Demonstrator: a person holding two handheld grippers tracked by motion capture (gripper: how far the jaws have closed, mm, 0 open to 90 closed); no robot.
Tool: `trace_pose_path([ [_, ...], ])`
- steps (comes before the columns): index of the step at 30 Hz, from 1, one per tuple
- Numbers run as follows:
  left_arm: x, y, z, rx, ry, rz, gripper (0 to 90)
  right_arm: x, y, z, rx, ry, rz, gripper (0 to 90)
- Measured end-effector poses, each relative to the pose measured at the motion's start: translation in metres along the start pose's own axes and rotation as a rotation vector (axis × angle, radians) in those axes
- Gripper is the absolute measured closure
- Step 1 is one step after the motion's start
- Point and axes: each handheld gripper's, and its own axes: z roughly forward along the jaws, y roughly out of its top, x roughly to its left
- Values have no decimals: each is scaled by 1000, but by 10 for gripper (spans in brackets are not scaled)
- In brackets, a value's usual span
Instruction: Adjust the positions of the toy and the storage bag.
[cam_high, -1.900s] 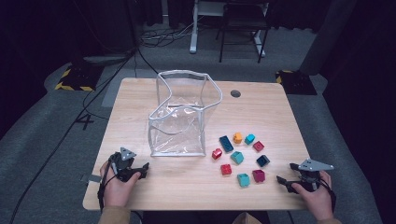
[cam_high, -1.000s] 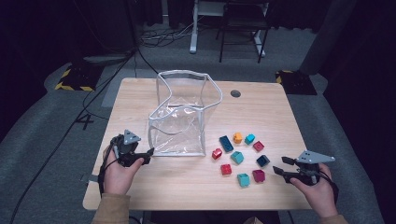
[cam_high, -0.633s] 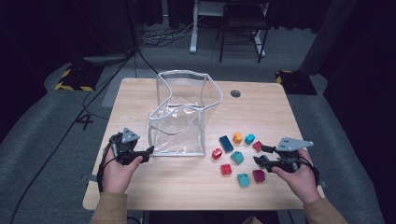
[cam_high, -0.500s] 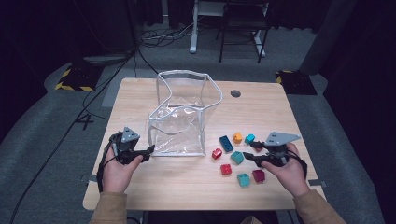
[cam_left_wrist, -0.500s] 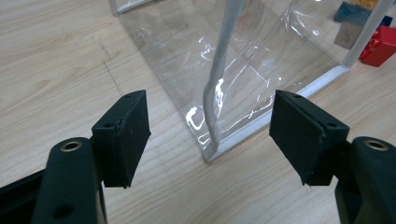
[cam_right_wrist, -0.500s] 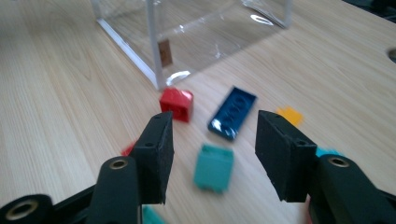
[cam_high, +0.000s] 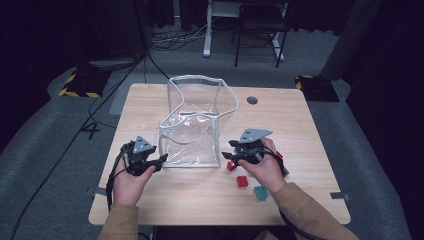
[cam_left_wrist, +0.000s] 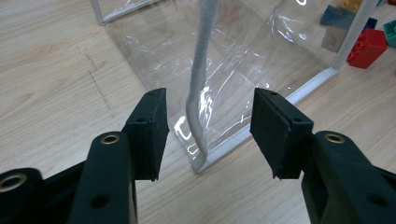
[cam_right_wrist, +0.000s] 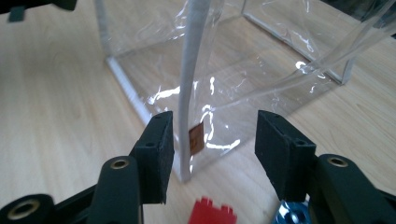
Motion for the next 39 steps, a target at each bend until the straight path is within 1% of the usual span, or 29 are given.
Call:
trace_pose_path([
  [2,1,0,1,-2,5,1,457,3,4,8,6,2,5,472],
  [4,3,0,2,-7,-4,-1,466,5,6,13,10,-2,-2,473],
  [7,3,1,7,-6,-21,-5,543,7,9,21,12,-8,7,502],
  [8,3,1,9,-1,-19,0,584,7,10,24,18,-10,8,543],
  [9,4,1,11,4,-10,2,601,7,10,27,17,-11,5,593],
  [10,4,1,12,10,-7,4,651,7,11,29,18,-4,4,635],
  [11,5,1,13,22,-12,-1,723,7,11,31,20,6,10,682],
  [12,5,1,14,21,-12,-2,775,6,11,32,19,35,30,746],
  [13,5,1,13,23,-7,0,815,6,11,32,21,42,38,779],
  [14,5,1,13,23,-7,0,836,7,12,32,26,44,34,822],
  [15,5,1,12,29,-16,4,855,7,12,31,30,42,26,855],
  [17,4,0,9,37,-15,18,864,7,11,29,36,42,30,873],
  [18,4,0,8,45,-14,26,866,8,11,27,36,53,34,875],
  [20,2,-1,3,65,-26,47,867,10,9,25,38,69,34,876],
  [23,-2,-4,-7,101,-51,63,867,21,4,18,37,94,23,876],
  [25,-9,-9,-16,124,-66,81,868,29,0,12,36,119,21,876],
  [26,-11,-11,-19,126,-73,82,867,33,-3,9,31,133,22,876],
  [29,-18,-18,-28,133,-90,85,866,44,-9,0,31,155,12,876],
  [31,-26,-22,-33,138,-100,109,864,52,-15,-9,33,167,-4,876],
  [34,-40,-25,-38,142,-97,142,862,61,-25,-22,31,187,-3,876],
  [37,-58,-30,-42,142,-114,177,862,68,-36,-36,29,190,-2,876],
  [39,-67,-31,-44,138,-123,197,863,71,-43,-46,29,195,7,876],
])
